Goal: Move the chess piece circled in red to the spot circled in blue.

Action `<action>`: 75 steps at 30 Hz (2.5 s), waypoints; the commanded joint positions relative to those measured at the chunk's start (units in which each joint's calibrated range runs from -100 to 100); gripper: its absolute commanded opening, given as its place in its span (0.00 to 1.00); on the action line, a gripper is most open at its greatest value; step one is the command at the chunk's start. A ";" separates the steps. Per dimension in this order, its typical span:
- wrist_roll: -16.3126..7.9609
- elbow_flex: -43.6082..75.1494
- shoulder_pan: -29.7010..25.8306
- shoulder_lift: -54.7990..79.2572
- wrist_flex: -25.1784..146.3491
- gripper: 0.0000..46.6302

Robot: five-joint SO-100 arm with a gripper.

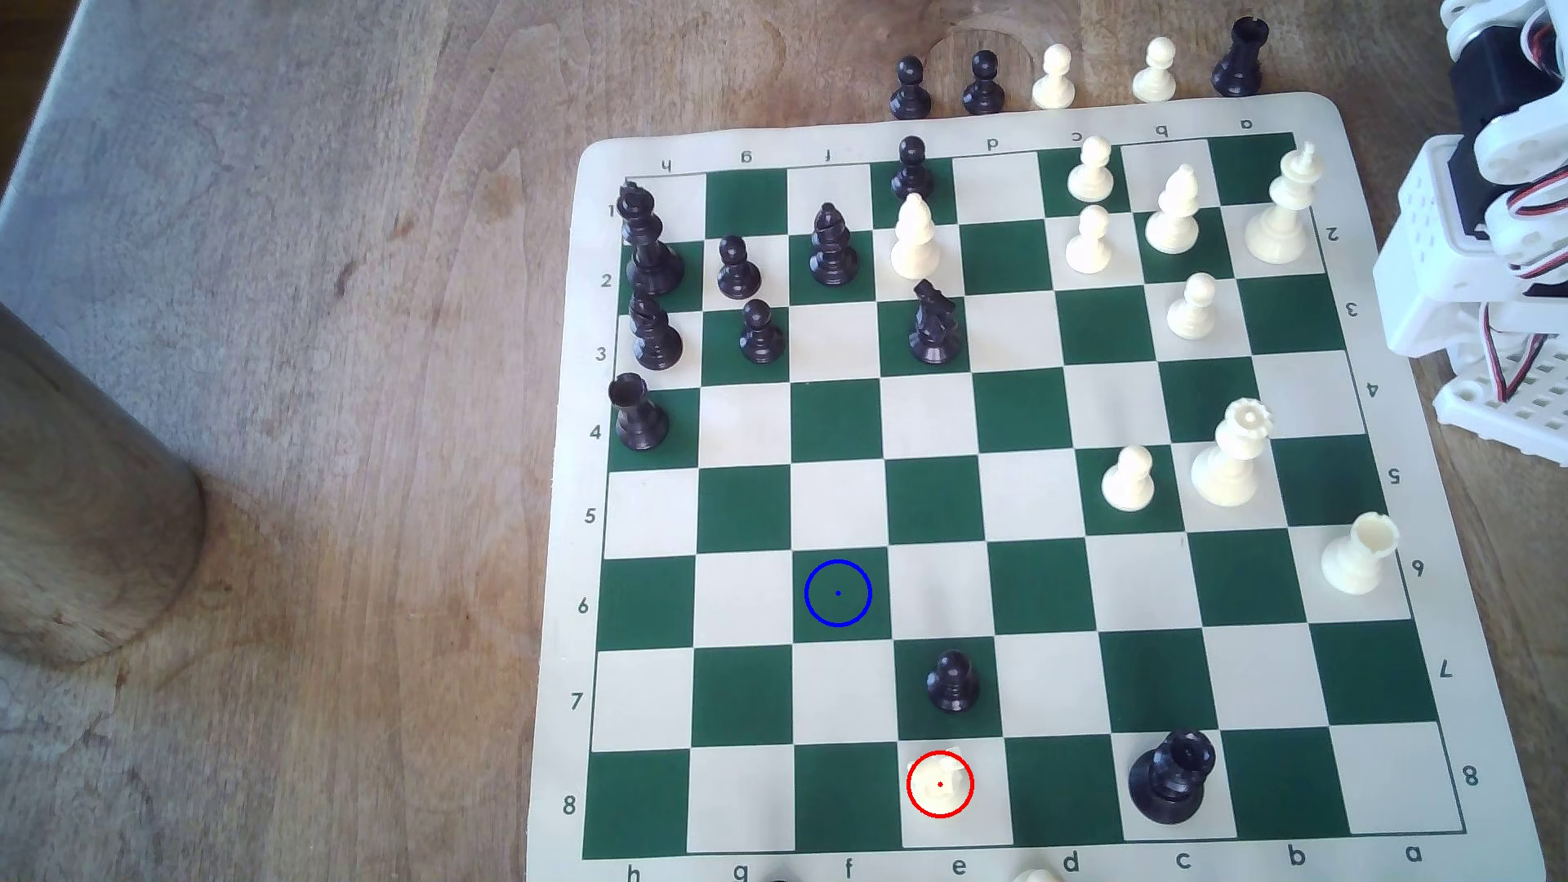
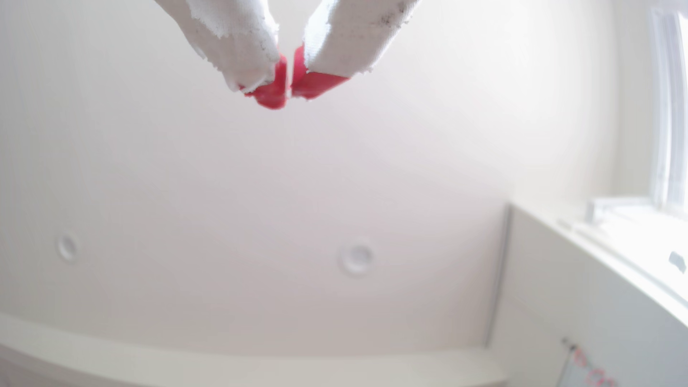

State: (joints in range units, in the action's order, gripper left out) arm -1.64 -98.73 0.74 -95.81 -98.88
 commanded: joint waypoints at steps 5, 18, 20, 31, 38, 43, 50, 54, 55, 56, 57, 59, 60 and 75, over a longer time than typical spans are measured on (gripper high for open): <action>0.39 -1.08 -6.41 0.06 10.27 0.00; 0.00 10.70 -8.29 0.06 67.19 0.00; 0.00 12.52 -7.89 0.14 74.72 0.00; 0.10 23.30 -8.83 0.14 115.76 0.00; 3.47 30.92 -10.48 0.22 142.29 0.00; 3.17 34.00 -16.65 3.03 152.20 0.04; -3.27 45.52 -29.79 18.56 159.65 0.12; -5.52 49.51 -32.06 26.88 155.31 0.20; -5.52 49.96 -32.14 28.49 154.49 0.20; -5.52 50.59 -32.14 30.45 153.43 0.20; -5.47 51.05 -32.14 32.48 152.37 0.20; -5.13 53.68 -33.31 39.61 148.68 0.20; -5.13 54.67 -33.78 41.40 147.86 0.20; -5.23 61.29 -33.55 67.37 133.04 0.25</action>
State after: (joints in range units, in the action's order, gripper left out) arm -6.91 -44.42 -33.41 -32.55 36.89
